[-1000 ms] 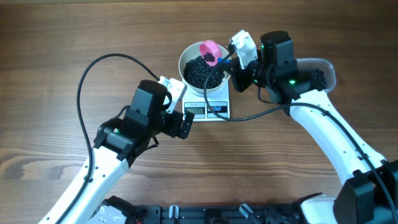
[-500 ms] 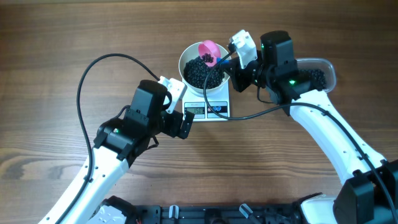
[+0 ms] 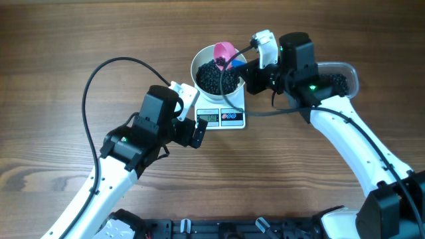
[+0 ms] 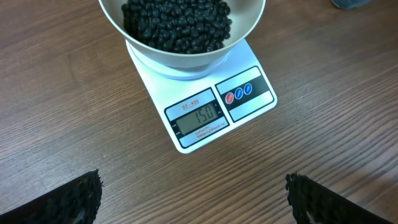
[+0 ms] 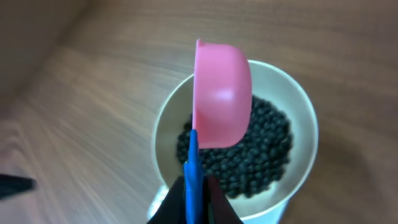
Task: Scoop item into bowl and weigh 150g on scale
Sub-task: 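Move the scoop right back over the bean tub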
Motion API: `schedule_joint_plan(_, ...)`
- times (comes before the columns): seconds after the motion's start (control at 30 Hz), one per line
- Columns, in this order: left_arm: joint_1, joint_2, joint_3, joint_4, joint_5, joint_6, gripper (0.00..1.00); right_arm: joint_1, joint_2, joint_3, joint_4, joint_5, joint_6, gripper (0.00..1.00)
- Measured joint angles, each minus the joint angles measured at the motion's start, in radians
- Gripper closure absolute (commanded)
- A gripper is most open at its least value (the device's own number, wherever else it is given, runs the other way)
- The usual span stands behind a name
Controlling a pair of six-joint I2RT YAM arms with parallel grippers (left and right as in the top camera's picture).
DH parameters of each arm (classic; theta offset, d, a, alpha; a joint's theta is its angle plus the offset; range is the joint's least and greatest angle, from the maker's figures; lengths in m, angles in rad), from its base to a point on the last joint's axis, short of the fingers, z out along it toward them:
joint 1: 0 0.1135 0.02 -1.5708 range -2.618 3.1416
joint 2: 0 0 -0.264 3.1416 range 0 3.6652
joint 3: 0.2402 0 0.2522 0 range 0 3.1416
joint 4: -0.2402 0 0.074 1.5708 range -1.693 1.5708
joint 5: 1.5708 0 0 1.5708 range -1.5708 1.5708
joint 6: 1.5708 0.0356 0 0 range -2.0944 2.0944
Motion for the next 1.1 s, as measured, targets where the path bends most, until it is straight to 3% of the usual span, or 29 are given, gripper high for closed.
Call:
schedule_joint_plan(0.03, 0.000, 0.000, 0.000, 0.000, 0.000, 0.000, 0.00, -0.019, 0.000, 0.000, 0.018, -0.055, 0.090, 0.96)
schedule_joint_plan(0.27, 0.000, 0.000, 0.000, 0.000, 0.000, 0.000, 0.00, -0.265, -0.004, 0.000, 0.060, -0.206, 0.288, 0.96)
schedule_joint_plan(0.5, 0.000, 0.000, 0.000, -0.001, 0.000, 0.000, 0.00, -0.596, -0.081, 0.000, -0.043, -0.332, 0.335, 0.96)
schedule_joint_plan(0.77, 0.000, 0.000, 0.000, 0.000, 0.000, 0.000, 0.00, -0.850, -0.087, 0.001, -0.285, -0.318, 0.315, 0.96)
schedule_joint_plan(0.93, 0.000, 0.000, 0.000, 0.000, 0.000, 0.000, 0.00, -0.867, -0.087, 0.000, -0.408, -0.264, 0.254, 0.96)
schedule_joint_plan(1.1, 0.000, 0.000, 0.000, 0.000, 0.000, 0.000, 0.00, -0.848, -0.088, -0.055, -0.366, -0.215, 0.233, 0.96)
